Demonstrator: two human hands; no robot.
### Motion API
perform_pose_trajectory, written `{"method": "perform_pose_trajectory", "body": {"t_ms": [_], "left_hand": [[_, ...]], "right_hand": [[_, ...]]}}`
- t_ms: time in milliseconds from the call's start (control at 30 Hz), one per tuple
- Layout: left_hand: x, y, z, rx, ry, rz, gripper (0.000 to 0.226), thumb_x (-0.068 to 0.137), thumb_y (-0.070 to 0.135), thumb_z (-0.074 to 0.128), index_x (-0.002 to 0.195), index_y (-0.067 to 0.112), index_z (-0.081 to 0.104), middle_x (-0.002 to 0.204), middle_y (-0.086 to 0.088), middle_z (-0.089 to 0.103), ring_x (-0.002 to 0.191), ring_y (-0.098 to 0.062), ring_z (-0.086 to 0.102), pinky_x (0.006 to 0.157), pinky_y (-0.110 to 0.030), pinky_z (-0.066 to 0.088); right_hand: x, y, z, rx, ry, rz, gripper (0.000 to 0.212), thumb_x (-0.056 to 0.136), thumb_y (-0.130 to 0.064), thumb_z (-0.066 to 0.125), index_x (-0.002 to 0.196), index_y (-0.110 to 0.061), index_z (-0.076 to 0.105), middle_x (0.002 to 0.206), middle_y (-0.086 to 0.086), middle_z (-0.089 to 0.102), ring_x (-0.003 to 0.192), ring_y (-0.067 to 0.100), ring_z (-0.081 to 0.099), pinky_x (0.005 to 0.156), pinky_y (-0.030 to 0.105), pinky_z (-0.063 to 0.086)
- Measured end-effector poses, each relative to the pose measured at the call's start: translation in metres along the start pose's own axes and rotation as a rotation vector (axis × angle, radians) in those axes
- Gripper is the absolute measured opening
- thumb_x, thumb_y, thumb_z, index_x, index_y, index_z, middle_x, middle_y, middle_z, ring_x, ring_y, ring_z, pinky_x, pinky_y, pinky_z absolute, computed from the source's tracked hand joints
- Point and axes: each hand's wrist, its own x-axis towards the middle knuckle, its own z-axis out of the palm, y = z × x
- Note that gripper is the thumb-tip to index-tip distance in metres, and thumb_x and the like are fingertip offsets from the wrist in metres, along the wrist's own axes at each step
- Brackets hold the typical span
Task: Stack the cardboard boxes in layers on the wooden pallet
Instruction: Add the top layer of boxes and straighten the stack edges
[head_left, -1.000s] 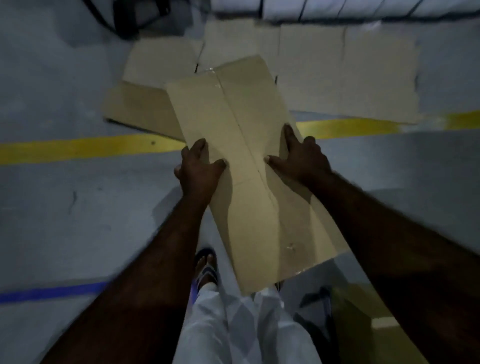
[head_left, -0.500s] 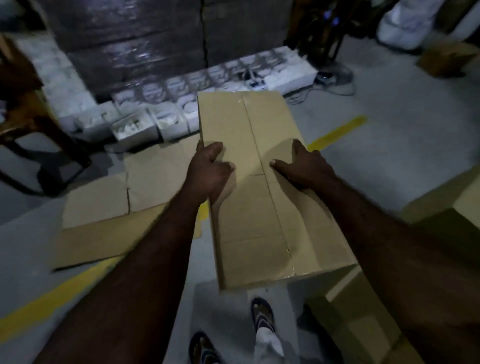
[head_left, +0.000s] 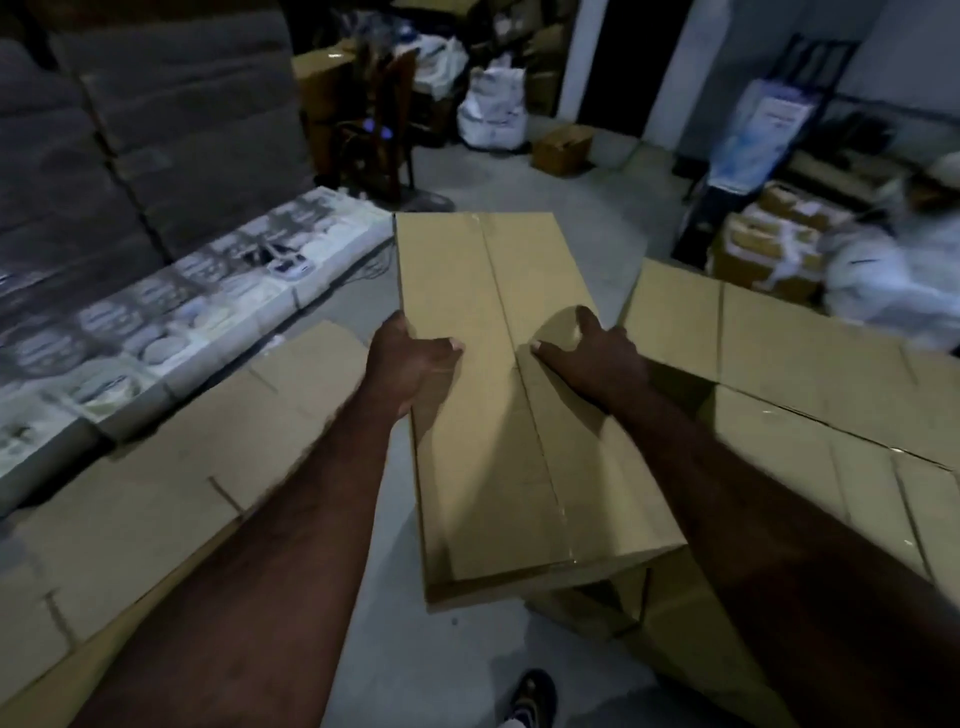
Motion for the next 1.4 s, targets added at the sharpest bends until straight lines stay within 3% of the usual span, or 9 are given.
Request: {"method": "perform_pose_trajectory", "body": {"t_ms": [100,200,433,567,700,867,1067,1233,1400], "left_hand": [[0.017,-0.005,0.037,0.079,-0.073,0.011,0.092,0.038,0.048,0.095,0.112,0.005,0.06,0.117,-0.011,0.068,0.105,-0.029,0.066,0.09,-0.056,0.055],[0.028,-0.002,0.079,0.162,-0.149,0.002,0.115,0.041,0.054,0.091,0.139,0.014,0.047,0.14,-0.008,0.057,0.125,-0.026,0.056,0.103,-0.05,0.049],[0.033,-0.014,0.167,0.293,-0.276,0.002,0.095,0.065,0.034,0.087,0.145,0.011,0.041,0.145,0.006,0.045,0.132,-0.015,0.045,0.109,-0.029,0.035],[0.058,-0.045,0.212,0.329,-0.312,-0.013,0.076,0.063,0.027,0.087,0.131,0.018,0.055,0.126,0.002,0.065,0.114,-0.017,0.062,0.105,-0.044,0.049],[0.079,-0.077,0.253,0.358,-0.349,-0.045,0.064,0.077,0.009,0.083,0.133,0.017,0.052,0.126,0.002,0.064,0.113,-0.016,0.062,0.104,-0.039,0.049],[0.1,-0.133,0.291,0.42,-0.412,-0.115,0.073,0.079,0.014,0.082,0.141,0.023,0.045,0.137,0.005,0.057,0.124,-0.015,0.054,0.109,-0.038,0.043],[0.122,-0.204,0.321,0.453,-0.445,-0.206,0.082,0.079,0.021,0.083,0.148,0.023,0.039,0.147,0.004,0.049,0.136,-0.018,0.044,0.113,-0.042,0.039],[0.146,-0.261,0.332,0.47,-0.479,-0.316,0.115,0.058,0.055,0.086,0.154,0.03,0.028,0.157,0.007,0.037,0.142,-0.017,0.037,0.114,-0.046,0.038],[0.16,-0.296,0.342,0.451,-0.507,-0.32,0.111,0.061,0.046,0.085,0.154,0.03,0.028,0.157,0.005,0.039,0.142,-0.019,0.038,0.114,-0.047,0.038]], "right_hand": [[-0.007,0.036,-0.019,0.022,0.008,0.082,0.099,0.079,-0.083,0.052,0.156,-0.029,0.021,0.142,0.024,0.042,0.128,0.043,0.046,0.098,0.048,0.044],[-0.01,0.07,-0.034,0.077,0.012,0.144,0.096,0.08,-0.08,0.056,0.154,-0.028,0.024,0.141,0.024,0.043,0.126,0.043,0.048,0.093,0.049,0.048],[0.012,0.153,-0.035,0.222,-0.041,0.301,0.11,0.072,-0.072,0.072,0.155,-0.021,0.02,0.151,0.02,0.034,0.129,0.04,0.047,0.087,0.044,0.05],[0.038,0.204,-0.023,0.288,-0.112,0.374,0.119,0.062,-0.077,0.074,0.154,-0.023,0.02,0.148,0.017,0.041,0.126,0.038,0.05,0.093,0.049,0.053],[0.062,0.248,-0.007,0.295,-0.11,0.401,0.105,0.072,-0.069,0.074,0.15,-0.017,0.028,0.141,0.015,0.051,0.119,0.035,0.056,0.087,0.041,0.054],[0.085,0.299,0.02,0.276,-0.147,0.474,0.088,0.085,-0.05,0.073,0.149,-0.01,0.028,0.134,0.012,0.058,0.116,0.032,0.06,0.076,0.034,0.048],[0.102,0.345,0.067,0.289,-0.158,0.596,0.083,0.082,-0.048,0.077,0.141,-0.008,0.035,0.126,0.013,0.061,0.111,0.033,0.062,0.087,0.044,0.056],[0.12,0.37,0.097,0.255,-0.146,0.677,0.082,0.077,-0.049,0.081,0.137,-0.008,0.042,0.126,0.014,0.057,0.111,0.033,0.06,0.09,0.048,0.057],[0.131,0.385,0.118,0.197,-0.17,0.74,0.079,0.081,-0.045,0.079,0.14,-0.008,0.041,0.134,0.017,0.046,0.121,0.035,0.051,0.094,0.043,0.051]]}}
